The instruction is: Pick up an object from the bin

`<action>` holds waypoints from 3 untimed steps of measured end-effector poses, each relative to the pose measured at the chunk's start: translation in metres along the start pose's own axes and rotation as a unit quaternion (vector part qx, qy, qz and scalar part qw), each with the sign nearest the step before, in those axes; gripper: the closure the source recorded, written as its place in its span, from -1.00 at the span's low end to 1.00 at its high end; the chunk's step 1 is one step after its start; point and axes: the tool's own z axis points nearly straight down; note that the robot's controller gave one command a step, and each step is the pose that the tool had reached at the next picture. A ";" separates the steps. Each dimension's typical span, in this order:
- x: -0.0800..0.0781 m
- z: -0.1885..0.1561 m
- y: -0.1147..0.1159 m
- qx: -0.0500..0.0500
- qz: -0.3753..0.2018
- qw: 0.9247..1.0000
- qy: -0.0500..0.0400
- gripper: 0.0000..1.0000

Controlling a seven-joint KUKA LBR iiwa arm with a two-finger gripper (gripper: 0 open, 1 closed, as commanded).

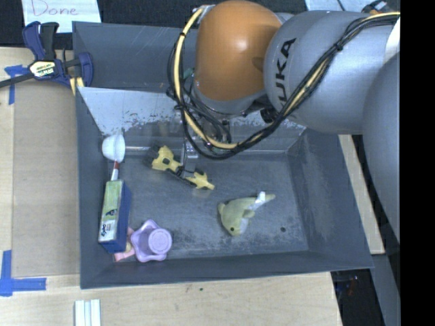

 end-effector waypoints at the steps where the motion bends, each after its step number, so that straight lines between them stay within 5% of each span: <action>1: -0.002 -0.005 -0.001 -0.001 0.002 1.000 -0.004 -1.00; 2: -0.018 0.142 -0.007 -0.001 0.067 0.998 -0.001 -1.00; 3: -0.012 0.065 0.004 -0.005 0.155 0.988 -0.012 -1.00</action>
Offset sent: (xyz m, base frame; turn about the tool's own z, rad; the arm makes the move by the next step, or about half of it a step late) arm 0.0176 -0.0060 -0.1409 0.1336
